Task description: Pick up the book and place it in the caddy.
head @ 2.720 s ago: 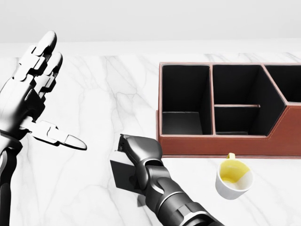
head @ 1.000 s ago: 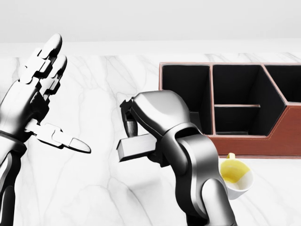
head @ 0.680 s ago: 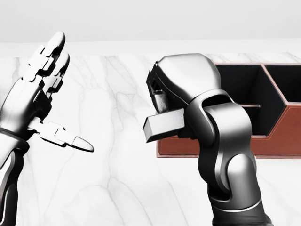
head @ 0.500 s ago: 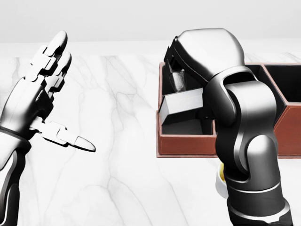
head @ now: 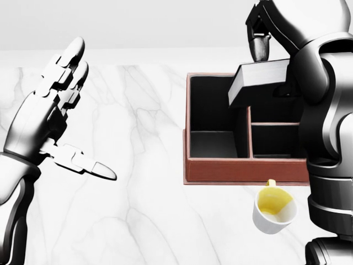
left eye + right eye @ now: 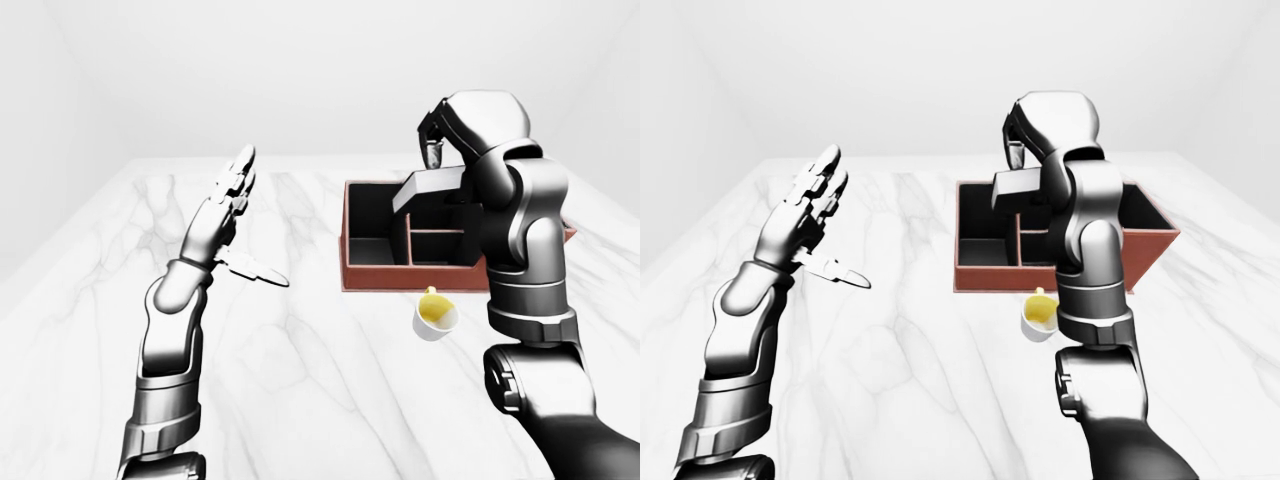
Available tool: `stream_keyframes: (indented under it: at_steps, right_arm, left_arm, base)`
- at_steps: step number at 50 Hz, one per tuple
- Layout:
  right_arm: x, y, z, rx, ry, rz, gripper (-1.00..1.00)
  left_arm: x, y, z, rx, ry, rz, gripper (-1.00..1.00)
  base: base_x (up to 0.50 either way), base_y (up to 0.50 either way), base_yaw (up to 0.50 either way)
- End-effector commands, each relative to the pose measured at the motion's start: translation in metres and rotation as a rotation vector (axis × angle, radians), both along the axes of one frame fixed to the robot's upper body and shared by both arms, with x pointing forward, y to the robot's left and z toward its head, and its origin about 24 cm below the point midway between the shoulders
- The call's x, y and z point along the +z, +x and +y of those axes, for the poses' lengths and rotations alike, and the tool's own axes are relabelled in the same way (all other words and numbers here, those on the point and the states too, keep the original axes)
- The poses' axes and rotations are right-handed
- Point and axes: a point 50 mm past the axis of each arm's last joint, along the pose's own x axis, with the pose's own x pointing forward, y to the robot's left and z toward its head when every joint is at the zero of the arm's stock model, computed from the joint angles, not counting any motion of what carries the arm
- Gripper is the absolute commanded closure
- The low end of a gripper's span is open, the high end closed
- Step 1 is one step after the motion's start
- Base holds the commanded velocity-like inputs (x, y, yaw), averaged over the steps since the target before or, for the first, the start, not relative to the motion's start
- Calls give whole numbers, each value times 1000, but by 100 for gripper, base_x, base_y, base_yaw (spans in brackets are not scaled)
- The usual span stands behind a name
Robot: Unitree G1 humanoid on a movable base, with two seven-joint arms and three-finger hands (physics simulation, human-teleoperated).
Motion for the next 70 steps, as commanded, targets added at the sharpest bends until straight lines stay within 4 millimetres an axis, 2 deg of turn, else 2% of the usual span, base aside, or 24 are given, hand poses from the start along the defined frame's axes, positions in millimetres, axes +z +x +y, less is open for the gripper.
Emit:
stream_keyframes:
  at_steps: [1,8,10,16,26,39,49,70]
  right_arm:
    - [5,11,-21,-64,19,-95,100]
    - [-3,25,-33,-119,12,-178,100]
    - [-12,33,-33,-93,-32,-175,100]
    - [-16,43,-36,-92,-45,-174,100]
    - [-20,53,-39,-73,-79,-187,100]
    - [-42,67,-49,-129,-114,-152,100]
    - [-55,71,-58,-165,-118,-129,100]
    - [-82,72,-61,-182,-117,-88,100]
  left_arm:
    - [0,-1,-4,-8,5,-2,-100]
    - [-3,1,-4,-6,5,11,-100]
    - [-5,2,-4,-4,7,21,-100]
    - [-7,4,-4,-1,7,33,-100]
    - [-9,6,-5,-3,7,45,-100]
    - [-11,7,-6,-1,10,52,-100]
    - [-14,8,-5,7,8,65,-100]
    - [-17,9,-2,18,8,77,-100]
  base:
    - [0,0,0]
    - [0,0,0]
    - [0,0,0]
    - [0,0,0]
    - [0,0,0]
    - [0,0,0]
    - [0,0,0]
    - [0,0,0]
